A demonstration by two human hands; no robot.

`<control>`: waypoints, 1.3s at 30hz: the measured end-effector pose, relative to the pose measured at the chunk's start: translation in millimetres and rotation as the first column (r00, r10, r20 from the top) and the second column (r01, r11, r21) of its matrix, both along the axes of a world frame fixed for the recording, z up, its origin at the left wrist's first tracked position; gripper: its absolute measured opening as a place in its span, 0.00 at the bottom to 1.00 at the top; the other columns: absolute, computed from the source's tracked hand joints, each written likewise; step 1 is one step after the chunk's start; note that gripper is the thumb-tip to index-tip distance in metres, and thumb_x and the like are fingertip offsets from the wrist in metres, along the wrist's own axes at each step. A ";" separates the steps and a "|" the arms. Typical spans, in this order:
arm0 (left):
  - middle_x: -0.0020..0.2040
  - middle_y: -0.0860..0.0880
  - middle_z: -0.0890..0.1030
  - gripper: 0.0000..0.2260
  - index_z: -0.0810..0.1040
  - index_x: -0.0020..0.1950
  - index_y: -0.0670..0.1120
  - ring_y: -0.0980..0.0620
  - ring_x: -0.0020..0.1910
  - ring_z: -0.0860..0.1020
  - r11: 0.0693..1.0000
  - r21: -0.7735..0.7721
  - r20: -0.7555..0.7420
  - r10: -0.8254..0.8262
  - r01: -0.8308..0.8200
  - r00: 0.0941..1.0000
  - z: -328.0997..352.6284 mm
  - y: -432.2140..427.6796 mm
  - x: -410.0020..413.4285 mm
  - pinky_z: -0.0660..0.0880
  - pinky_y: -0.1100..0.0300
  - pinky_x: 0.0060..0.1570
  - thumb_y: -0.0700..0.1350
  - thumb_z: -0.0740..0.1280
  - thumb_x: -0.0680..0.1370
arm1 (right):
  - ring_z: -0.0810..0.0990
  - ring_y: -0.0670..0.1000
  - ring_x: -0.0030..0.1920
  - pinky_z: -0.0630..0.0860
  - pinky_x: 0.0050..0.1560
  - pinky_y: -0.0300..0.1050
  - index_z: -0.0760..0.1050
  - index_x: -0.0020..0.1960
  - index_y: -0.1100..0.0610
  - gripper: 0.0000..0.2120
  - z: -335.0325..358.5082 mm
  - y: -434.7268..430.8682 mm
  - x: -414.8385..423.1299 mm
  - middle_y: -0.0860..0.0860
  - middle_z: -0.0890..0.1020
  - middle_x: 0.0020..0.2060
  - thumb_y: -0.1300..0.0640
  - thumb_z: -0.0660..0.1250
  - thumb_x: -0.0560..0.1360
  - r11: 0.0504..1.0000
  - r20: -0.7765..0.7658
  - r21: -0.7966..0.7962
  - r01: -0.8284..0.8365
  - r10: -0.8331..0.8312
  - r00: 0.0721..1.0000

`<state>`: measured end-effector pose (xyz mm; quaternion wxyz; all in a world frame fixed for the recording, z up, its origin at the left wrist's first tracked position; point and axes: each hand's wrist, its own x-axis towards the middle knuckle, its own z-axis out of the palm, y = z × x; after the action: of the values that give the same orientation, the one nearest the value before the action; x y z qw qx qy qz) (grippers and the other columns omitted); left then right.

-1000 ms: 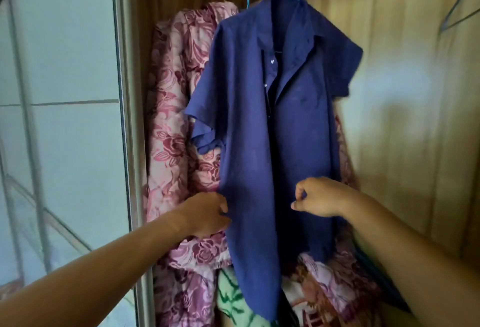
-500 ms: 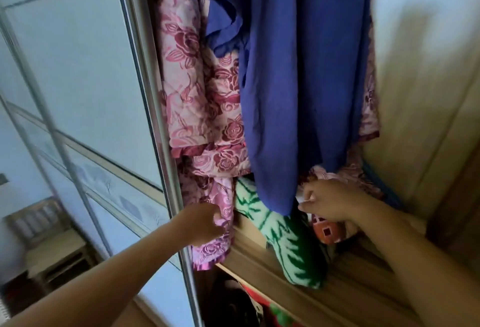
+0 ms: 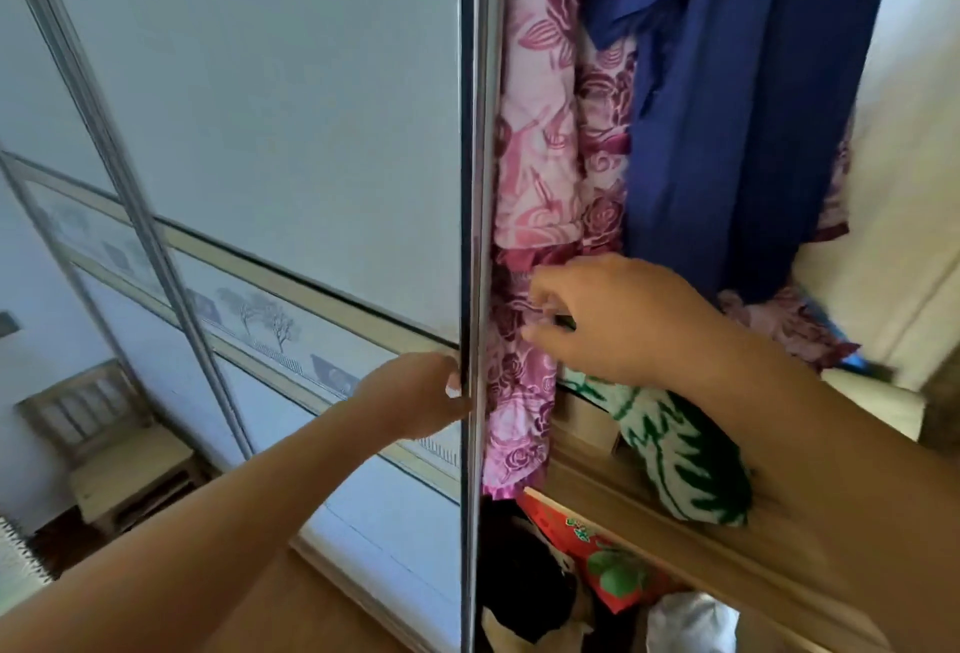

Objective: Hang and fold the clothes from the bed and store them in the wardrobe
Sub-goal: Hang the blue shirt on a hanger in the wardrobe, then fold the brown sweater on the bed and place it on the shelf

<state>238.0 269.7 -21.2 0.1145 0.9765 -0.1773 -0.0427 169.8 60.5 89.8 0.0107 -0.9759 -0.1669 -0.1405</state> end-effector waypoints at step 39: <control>0.53 0.51 0.80 0.10 0.81 0.56 0.51 0.46 0.57 0.75 0.742 -0.013 0.766 -0.424 0.670 0.484 26.8 -149.1 -101.0 0.75 0.50 0.50 0.49 0.70 0.75 | 0.65 0.68 0.72 0.68 0.61 0.62 0.67 0.73 0.54 0.29 46.3 -126.2 -152.6 0.66 0.65 0.72 0.46 0.69 0.75 0.821 0.696 -0.242 0.517 -0.224 0.682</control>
<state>137.0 120.5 5.6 0.1670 0.7685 -0.5170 0.3378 17.2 -65.7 136.2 -0.2866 -0.8590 0.0201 -0.4237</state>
